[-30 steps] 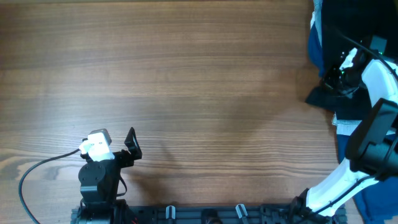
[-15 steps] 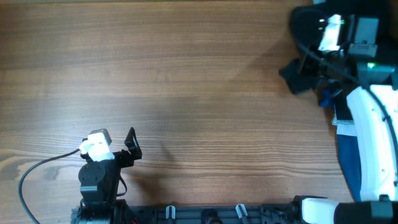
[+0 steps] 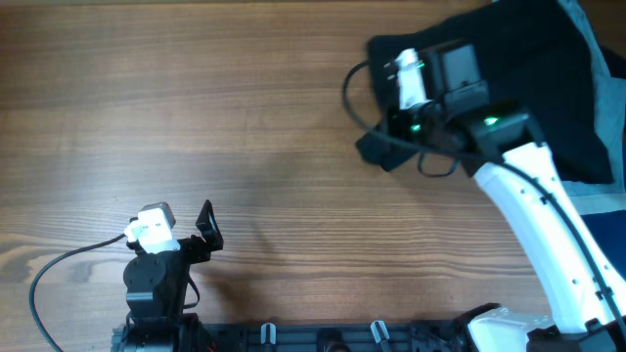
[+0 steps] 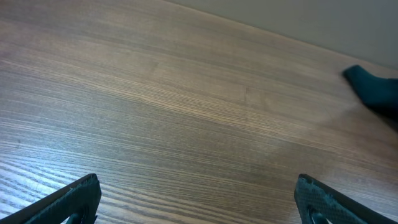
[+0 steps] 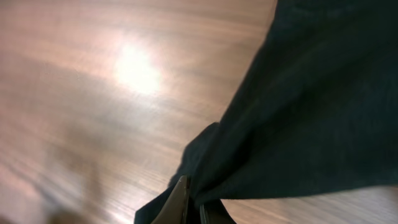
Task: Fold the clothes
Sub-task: 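Lift the dark trousers with the right gripper and drag them left onto the table, then reach the left gripper to the trousers' left waistband corner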
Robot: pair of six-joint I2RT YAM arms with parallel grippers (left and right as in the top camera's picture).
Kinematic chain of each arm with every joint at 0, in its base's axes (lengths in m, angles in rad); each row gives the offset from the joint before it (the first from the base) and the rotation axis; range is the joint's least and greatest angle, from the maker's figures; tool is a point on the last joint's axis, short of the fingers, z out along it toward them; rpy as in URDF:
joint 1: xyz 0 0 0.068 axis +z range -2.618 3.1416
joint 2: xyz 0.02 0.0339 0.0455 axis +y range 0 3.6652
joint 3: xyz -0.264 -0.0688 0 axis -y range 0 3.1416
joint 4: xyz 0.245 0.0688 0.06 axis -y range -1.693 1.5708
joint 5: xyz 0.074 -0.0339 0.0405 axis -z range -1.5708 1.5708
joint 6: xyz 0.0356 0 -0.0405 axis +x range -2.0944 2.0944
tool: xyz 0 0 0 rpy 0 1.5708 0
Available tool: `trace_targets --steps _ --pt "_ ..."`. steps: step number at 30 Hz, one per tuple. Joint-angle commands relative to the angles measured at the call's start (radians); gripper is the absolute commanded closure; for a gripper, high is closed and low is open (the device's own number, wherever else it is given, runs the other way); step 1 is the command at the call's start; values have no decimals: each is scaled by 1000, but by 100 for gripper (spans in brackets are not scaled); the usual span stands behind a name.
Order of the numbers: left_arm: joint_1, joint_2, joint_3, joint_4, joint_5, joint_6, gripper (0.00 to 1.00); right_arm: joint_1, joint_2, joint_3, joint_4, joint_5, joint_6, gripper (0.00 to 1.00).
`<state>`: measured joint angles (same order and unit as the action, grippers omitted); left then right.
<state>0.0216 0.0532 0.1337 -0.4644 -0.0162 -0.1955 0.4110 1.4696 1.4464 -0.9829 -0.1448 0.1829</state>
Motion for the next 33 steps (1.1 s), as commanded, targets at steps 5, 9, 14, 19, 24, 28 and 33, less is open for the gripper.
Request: trace_targets --steps 5,9,14,19,24,28,33 --pt "0 -5 1 -4 8 5 0 191 3 8 -37 -80 14 95" --pt "0 -5 1 -4 8 5 0 286 14 8 -49 -86 19 95" --pt "0 -5 1 -4 8 5 0 441 53 8 -78 -86 22 96" --pt "0 -5 1 -4 8 5 0 547 108 4 -143 -93 135 96" --pt "0 -5 1 -4 8 5 0 555 145 4 -232 -89 290 95" --pt "0 -5 1 -4 8 5 0 552 163 0 -308 -89 388 96" --pt "0 -5 1 -4 8 5 0 552 163 0 -308 -89 414 96"
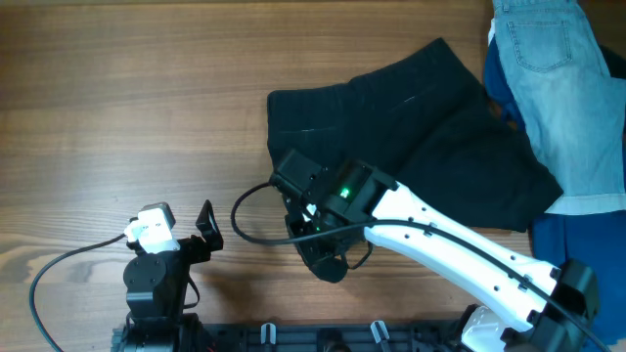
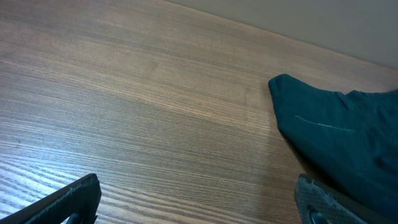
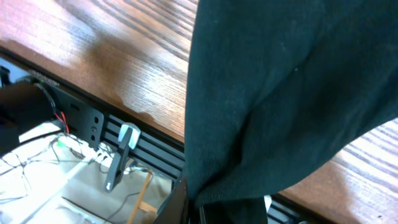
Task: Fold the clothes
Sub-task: 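Reach the left gripper to the trousers' left waistband corner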
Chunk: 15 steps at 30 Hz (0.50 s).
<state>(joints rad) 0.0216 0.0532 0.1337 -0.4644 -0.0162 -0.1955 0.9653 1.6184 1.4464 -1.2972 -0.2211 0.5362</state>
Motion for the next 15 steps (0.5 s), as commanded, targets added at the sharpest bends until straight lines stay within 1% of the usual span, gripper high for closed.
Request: trace_targets --steps 1,4,5,6,7,8,12,14,15 --pt "0 -5 1 -4 8 5 0 -3 14 0 11 -8 65 96" --pt "0 -5 1 -4 8 5 0 -3 14 0 16 -5 68 96" --pt "0 -5 1 -4 8 5 0 -3 14 0 18 -5 68 73" --pt "0 -5 1 -4 8 5 0 -3 14 0 24 -5 64 46" --pt "0 -5 1 -4 8 5 0 -3 14 0 34 -5 51 27" --pt "0 -5 1 -4 8 5 0 -5 14 0 51 -5 40 1" --pt "0 -5 1 -4 8 5 0 -34 14 0 150 67 8 1" --pt "0 -5 1 -4 9 5 0 -77 14 0 216 88 -23 0" --pt "0 -5 1 -4 31 -1 0 -111 14 0 253 88 -37 5"
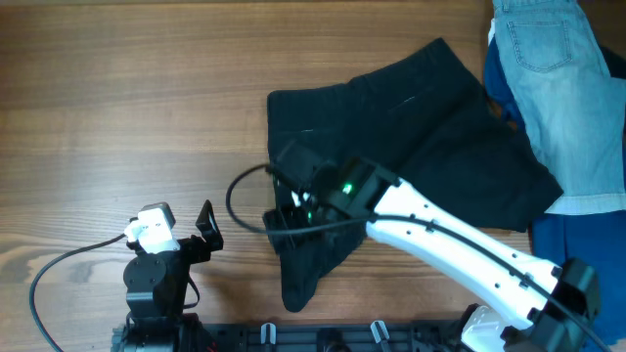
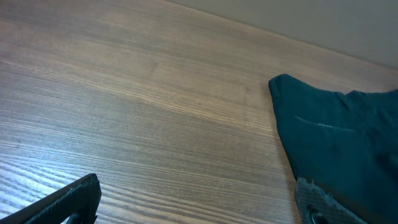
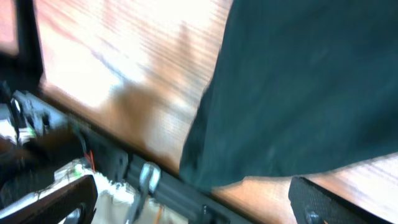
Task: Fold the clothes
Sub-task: 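Reach the left gripper to the trousers' left waistband corner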
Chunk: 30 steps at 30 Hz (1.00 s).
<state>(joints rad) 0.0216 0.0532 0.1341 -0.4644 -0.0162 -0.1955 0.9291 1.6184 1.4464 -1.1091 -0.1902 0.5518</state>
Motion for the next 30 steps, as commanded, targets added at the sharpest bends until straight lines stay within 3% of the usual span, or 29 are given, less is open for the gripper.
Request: trace_targets --steps 1,8,13,16,19,22,25,30 --pt "0 -5 1 0 66 -23 0 -99 14 0 82 50 -52 9" --pt "0 -5 1 23 295 -226 0 -330 14 0 106 -100 -156 13" --pt "0 -5 1 52 436 -262 0 -354 14 0 78 -89 -204 12" --pt "0 -5 1 89 439 -262 0 -354 14 0 77 -89 -211 12" --pt "0 -3 10 218 434 -258 0 -354 14 0 61 -88 -210 12" --pt "0 25 37 235 353 -259 1 -354 14 0 49 -88 -209 13" --pt "0 124 62 207 277 -257 1 -354 14 0 45 -59 -209 12" --pt "0 370 113 264 273 -247 0 -355 14 3 47 -16 -209 8"
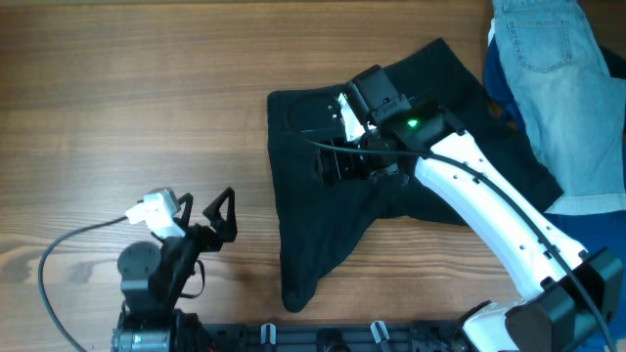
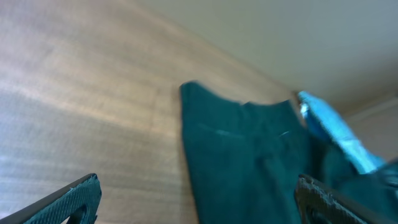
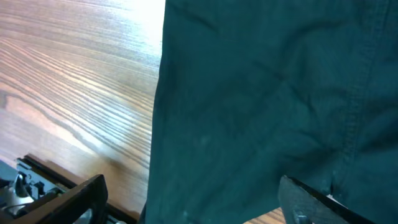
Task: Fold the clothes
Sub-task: 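Reach the left gripper to the trousers' left waistband corner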
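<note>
A black pair of trousers point(image 1: 323, 205) lies spread on the wooden table point(image 1: 117, 88), one leg reaching down to the front edge. In the right wrist view the dark cloth point(image 3: 261, 106) fills most of the frame. My right gripper point(image 1: 333, 166) hovers open over the garment's middle with nothing between its fingers point(image 3: 81, 199). At the front left my left gripper point(image 1: 223, 210) is open and empty, pointing toward the trousers point(image 2: 249, 155).
Light blue jeans point(image 1: 548, 59) lie at the back right corner, seen as a blue strip point(image 2: 329, 130) from the left wrist. A dark blue cloth point(image 1: 577, 254) lies under them at the right edge. A black rail point(image 1: 323, 337) runs along the front.
My right gripper, still open, has moved from the front leg end back over the trousers' middle. The left arm has turned right, bringing the garment into its view.
My right gripper was shut on the black trousers at the back right. Then it held a leg end near the front edge with the garment spread. Then it stood open and the leg lay flat. Now it hovers over the middle.
</note>
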Robot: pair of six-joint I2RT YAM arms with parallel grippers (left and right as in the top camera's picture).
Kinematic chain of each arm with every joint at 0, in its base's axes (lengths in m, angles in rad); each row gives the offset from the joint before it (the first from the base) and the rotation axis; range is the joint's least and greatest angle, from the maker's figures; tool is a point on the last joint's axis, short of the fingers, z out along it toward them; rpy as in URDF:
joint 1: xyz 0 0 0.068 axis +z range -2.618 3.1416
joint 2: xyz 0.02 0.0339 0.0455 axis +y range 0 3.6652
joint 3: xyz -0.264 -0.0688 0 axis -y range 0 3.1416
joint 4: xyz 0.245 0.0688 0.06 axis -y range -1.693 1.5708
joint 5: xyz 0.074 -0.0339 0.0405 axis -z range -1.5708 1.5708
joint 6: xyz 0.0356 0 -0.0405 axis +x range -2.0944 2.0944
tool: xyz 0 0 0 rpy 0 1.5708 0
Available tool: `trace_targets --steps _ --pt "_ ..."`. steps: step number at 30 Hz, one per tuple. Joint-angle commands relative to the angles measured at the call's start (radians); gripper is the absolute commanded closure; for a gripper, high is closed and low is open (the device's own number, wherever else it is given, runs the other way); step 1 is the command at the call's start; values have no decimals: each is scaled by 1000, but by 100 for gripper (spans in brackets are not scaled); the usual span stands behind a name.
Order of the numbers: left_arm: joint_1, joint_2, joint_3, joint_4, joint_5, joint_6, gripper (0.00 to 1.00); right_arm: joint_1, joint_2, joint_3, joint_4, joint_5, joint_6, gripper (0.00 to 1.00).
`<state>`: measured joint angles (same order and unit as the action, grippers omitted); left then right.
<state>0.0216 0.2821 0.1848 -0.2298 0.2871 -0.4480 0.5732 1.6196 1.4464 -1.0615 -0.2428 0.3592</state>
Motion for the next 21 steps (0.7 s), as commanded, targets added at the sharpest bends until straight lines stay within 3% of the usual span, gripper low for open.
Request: trace_targets --steps 1,9,12,13,14,16,18,19,21 --pt "0 201 86 34 -29 28 1 1 13 4 -2 40 -18 8" --pt "-71 688 392 21 5 185 0 -19 13 64 -21 89 -18 4" --pt "-114 837 478 21 15 191 28 -69 13 114 -59 89 -27 4" --pt "-128 884 501 24 15 191 51 -91 13 132 -76 89 -41 4" --pt "-137 919 516 26 16 191 58 -109 13 148 -90 90 -52 4" --pt "-159 991 545 26 31 191 45 -150 13 187 -127 90 -72 3" --pt "-178 1043 562 30 38 190 42 -186 13 224 -156 89 -91 1" --pt "-185 1061 566 34 38 190 33 -199 13 239 -169 90 -98 0" --pt "-205 1102 576 37 37 191 27 -232 13 274 -203 89 -110 1"
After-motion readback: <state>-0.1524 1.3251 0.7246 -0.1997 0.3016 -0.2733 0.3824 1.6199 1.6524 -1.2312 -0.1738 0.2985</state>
